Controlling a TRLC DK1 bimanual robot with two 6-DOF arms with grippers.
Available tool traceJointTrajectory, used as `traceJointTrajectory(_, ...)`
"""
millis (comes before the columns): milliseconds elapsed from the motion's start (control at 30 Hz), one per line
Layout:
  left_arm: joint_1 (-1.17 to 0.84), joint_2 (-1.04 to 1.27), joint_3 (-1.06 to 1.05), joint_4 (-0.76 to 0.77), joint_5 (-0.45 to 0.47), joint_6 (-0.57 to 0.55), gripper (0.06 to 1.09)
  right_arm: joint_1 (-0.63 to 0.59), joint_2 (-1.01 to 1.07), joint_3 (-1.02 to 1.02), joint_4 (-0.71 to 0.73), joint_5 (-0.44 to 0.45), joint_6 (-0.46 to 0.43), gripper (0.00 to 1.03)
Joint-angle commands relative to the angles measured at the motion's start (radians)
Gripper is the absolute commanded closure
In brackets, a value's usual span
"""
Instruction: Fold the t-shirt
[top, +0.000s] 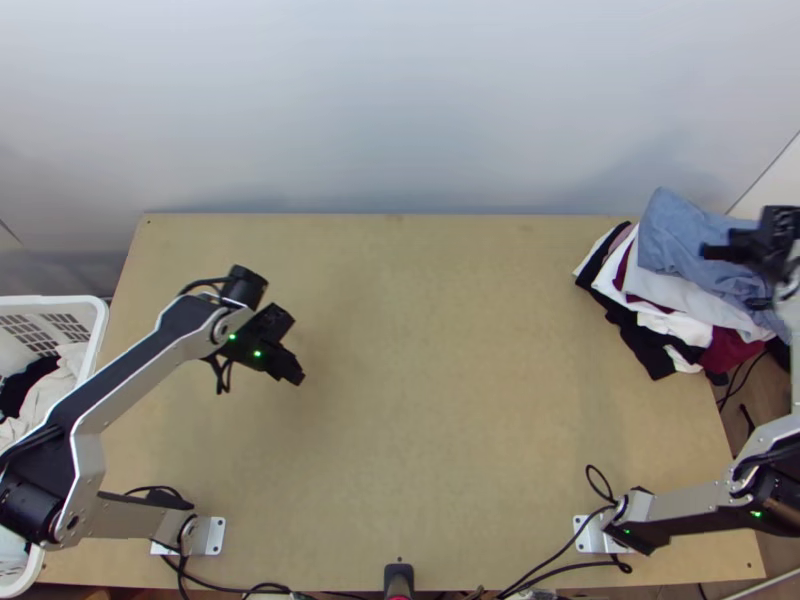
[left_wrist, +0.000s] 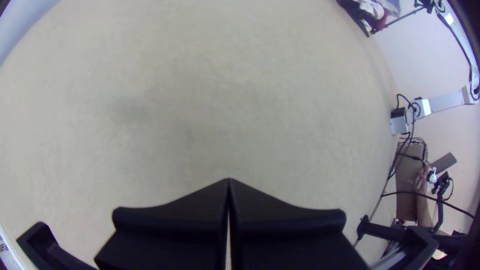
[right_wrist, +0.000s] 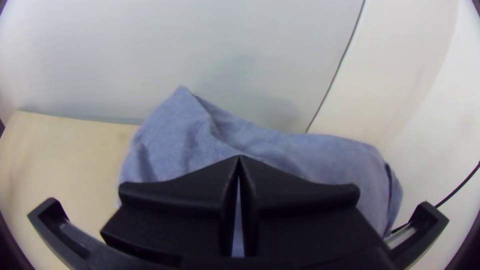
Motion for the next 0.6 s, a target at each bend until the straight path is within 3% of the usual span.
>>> traceJointTrajectory(0,0.051,-0.050,-0.006,-0.023,-0.006,0.000,1.04,0.028,0.071,-0.173,0.220,0.050,0.085,1.00)
traceJointTrajectory(167,0.057,-0.069,-0.005,-0.023,-0.018,-0.008,1.04,-0.003,0.131,-0.173,0.223,0.050,0.140,0.99)
traceJointTrajectory(367,0.079,-0.088,-0.025,-0.023,-0.027,-0.008,1.04,-0.012,0.154,-0.164,0.221,0.046,0.138,0.73)
traceJointTrajectory(433,0.079,-0.090,-0.026,-0.023,-0.027,-0.008,1.04,-0.011,0.159,-0.159,0.186,0.037,0.135,0.61)
traceJointTrajectory(533,0.079,-0.090,-0.026,-0.023,-0.027,-0.008,1.04,-0.001,0.154,-0.158,0.143,0.014,0.134,0.28)
traceJointTrajectory(567,0.079,-0.088,-0.026,-0.021,-0.027,-0.008,1.04,0.002,0.148,-0.155,0.131,0.011,0.134,0.22)
